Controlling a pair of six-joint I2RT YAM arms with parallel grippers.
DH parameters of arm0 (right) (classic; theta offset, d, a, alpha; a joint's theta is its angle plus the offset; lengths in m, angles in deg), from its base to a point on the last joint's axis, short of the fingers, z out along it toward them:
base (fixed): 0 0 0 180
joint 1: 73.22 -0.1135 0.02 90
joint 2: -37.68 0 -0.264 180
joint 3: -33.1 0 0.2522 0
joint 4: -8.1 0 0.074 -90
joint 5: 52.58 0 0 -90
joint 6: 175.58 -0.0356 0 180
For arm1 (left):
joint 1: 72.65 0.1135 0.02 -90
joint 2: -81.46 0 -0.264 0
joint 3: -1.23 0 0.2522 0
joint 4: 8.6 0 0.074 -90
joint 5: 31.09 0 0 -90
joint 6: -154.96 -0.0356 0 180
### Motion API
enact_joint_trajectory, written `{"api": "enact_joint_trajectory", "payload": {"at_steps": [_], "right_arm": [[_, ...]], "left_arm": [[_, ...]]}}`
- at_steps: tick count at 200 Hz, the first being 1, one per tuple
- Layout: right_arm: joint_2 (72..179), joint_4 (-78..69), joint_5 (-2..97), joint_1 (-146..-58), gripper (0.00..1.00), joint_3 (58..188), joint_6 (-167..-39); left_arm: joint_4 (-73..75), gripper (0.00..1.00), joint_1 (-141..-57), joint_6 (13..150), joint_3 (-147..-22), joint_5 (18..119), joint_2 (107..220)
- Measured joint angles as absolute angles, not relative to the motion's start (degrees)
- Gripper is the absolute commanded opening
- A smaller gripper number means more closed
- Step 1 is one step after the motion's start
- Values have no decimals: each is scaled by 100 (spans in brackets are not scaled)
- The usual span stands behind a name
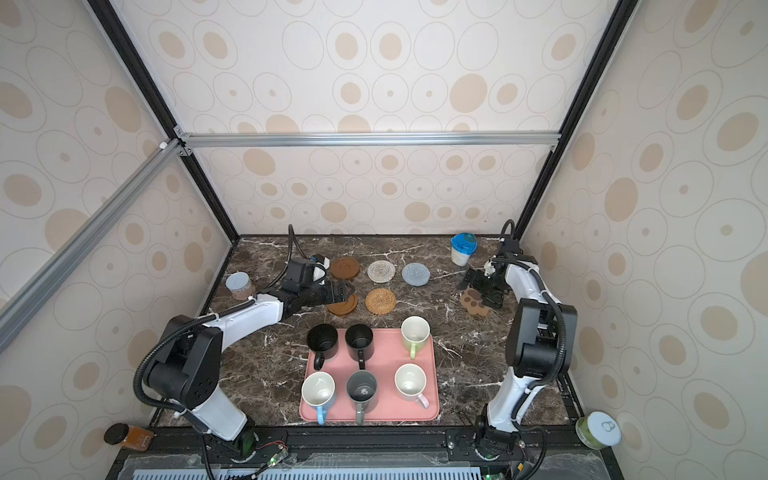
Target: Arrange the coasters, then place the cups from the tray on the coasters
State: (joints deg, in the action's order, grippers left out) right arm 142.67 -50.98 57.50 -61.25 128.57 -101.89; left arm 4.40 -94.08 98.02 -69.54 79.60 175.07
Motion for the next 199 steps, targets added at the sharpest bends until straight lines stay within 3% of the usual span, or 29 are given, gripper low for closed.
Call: {"api": "enact_joint_trajectory", "payload": {"at_steps": [120,199], "right_arm": [[15500,-5146,4956,-5893,99,14120,-10423],[15966,-5174,5474,-5861,99,14293,-10259]], "left_arm": [[-86,100,-9321,10462,-5735,7962,16694],[-187,100,-9321,10613,-5424,7954,16468]]}}
